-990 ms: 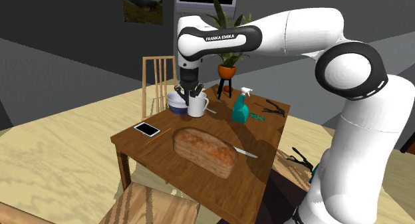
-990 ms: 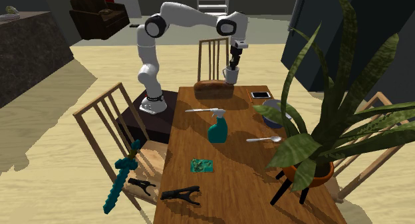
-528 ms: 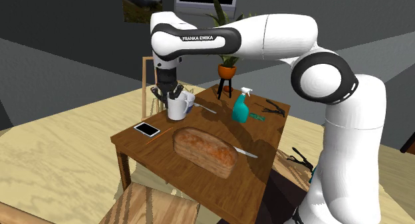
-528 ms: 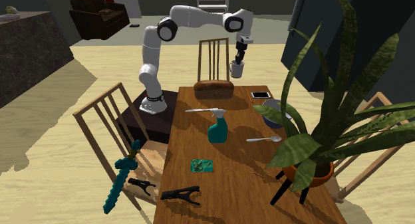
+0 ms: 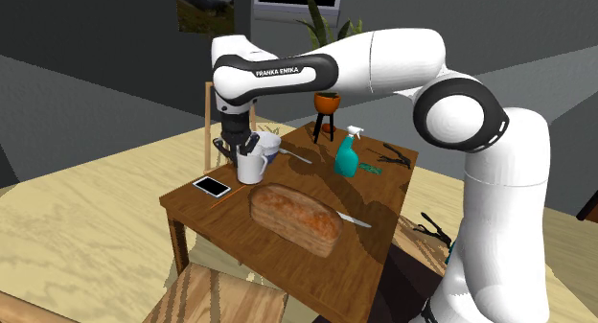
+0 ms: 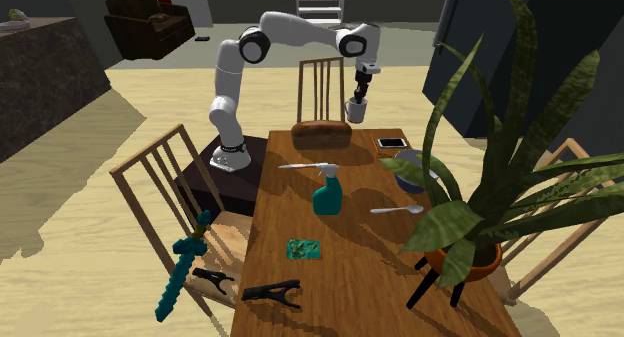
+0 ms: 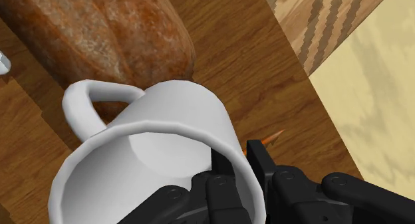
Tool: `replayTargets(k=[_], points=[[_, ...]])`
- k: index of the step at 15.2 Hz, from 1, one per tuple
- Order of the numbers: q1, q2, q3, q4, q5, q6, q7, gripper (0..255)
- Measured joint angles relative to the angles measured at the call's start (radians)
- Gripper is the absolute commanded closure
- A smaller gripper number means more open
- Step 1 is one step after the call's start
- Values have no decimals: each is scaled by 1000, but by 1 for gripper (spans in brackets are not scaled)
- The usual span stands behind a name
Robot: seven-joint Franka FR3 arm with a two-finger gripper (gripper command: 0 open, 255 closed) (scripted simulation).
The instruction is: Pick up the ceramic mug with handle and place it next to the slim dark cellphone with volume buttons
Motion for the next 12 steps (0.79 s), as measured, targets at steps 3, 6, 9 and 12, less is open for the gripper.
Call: replayTargets(k=[3,6,9,12], points=[[-1,3,0,-33,0,37,0,255],[-1,4,0,-63,-1,78,3,255],[1,4,2,-92,-2,126,6,255],[1,16,3,-110,-2,180,5,255]])
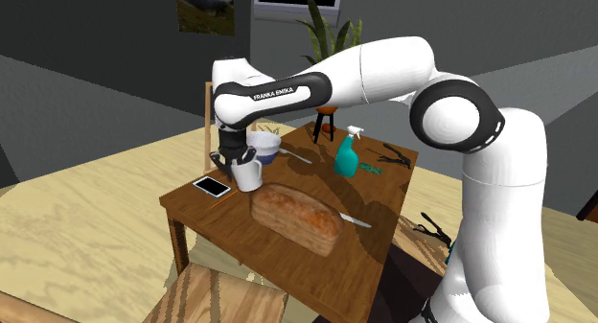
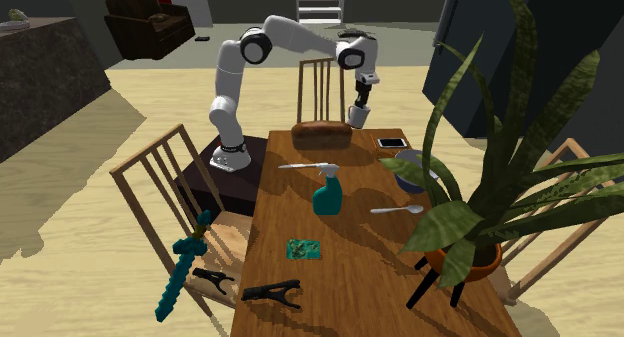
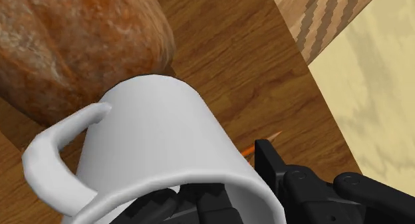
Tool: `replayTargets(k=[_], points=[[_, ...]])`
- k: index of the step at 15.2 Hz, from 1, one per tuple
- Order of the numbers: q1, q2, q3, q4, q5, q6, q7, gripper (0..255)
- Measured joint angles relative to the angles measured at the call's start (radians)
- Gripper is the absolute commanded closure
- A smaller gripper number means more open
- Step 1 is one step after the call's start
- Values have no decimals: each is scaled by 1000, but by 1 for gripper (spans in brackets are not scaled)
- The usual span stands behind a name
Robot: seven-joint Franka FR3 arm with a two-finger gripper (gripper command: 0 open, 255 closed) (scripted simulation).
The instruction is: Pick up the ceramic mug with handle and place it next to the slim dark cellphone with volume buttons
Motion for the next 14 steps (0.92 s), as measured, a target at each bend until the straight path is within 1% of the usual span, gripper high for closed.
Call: replayTargets(k=[3,5,7,8,9,10,11,12,13,14], points=[[1,-6,0,-28,-3,44,5,255],[-5,9,-3,-21,-3,90,-2,255],[-2,8,-2,-51,-4,206,4,255],[2,28,-3,-40,-7,261,11,255],[4,13,-4,-86,-9,346,15,255],[9,41,-4,-80,-9,391,22,255],[-1,48,-7,-93,-4,355,7,255],[2,54,-8,-92,-5,305,9,255],[6,69,-8,-69,-5,241,12,255],[4,50,-8,-98,-5,228,9,255]])
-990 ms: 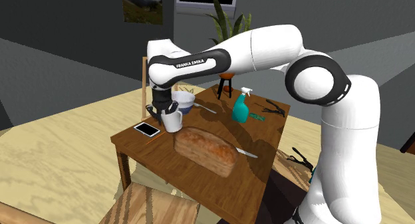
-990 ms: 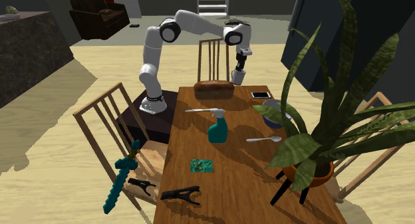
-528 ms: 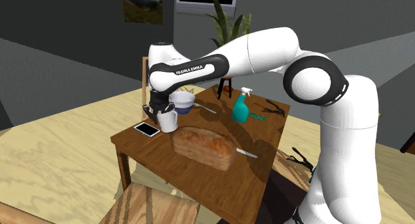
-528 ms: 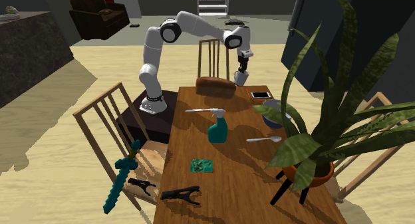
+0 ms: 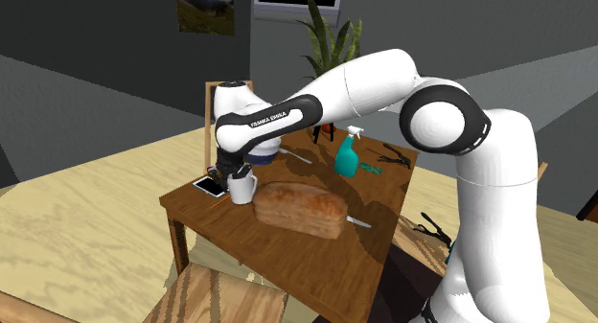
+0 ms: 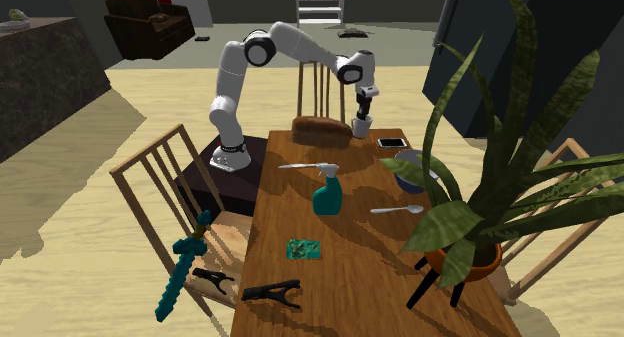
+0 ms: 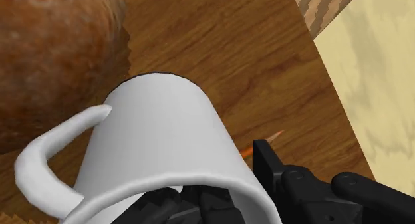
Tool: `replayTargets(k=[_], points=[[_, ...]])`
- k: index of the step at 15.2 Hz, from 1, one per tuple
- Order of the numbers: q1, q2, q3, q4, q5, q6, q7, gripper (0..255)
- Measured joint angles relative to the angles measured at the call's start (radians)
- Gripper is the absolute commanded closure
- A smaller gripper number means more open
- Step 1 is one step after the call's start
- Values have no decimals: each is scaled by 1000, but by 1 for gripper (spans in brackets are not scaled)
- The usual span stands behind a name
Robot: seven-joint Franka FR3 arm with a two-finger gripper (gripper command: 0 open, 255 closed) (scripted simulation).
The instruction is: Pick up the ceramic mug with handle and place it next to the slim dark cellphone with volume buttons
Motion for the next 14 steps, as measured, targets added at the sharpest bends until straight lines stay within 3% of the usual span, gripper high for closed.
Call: replayTargets(k=[4,5,11,14], points=[[0,7,-1,-6,3,-107,0,255],[-1,6,-1,-7,3,-112,0,0],[-1,6,-2,-9,3,-117,-1,0],[1,-14,0,36,4,-181,-1,0]])
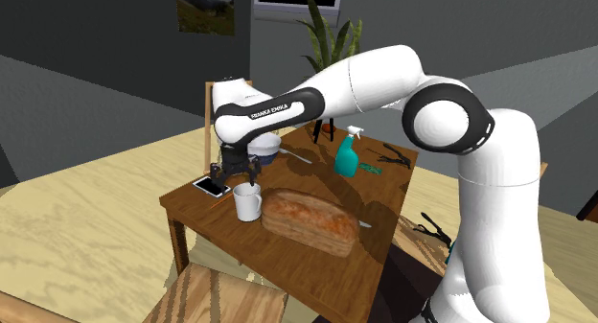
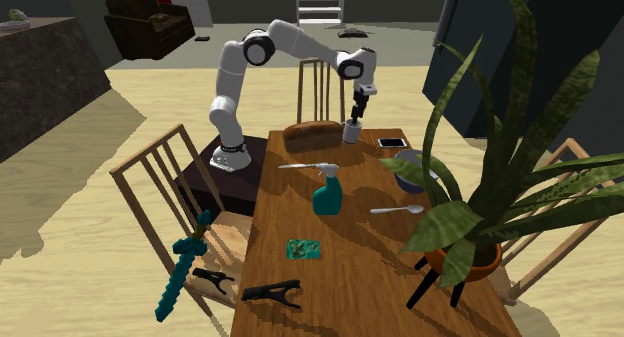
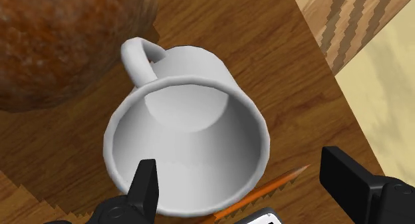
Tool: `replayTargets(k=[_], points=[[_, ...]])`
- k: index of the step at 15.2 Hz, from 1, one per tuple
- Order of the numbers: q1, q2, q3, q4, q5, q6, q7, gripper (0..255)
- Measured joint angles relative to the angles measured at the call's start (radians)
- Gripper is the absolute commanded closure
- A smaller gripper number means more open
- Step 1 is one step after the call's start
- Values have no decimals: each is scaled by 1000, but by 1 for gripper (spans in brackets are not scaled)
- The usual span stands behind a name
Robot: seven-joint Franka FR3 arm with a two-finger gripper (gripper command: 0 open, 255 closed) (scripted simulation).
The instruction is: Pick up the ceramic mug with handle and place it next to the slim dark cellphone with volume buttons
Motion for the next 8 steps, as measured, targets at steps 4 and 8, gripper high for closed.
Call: replayTargets(k=[4,8], points=[[1,-15,1,31,1,-46,-2,0],[1,-15,1,33,1,-50,-2,0]])
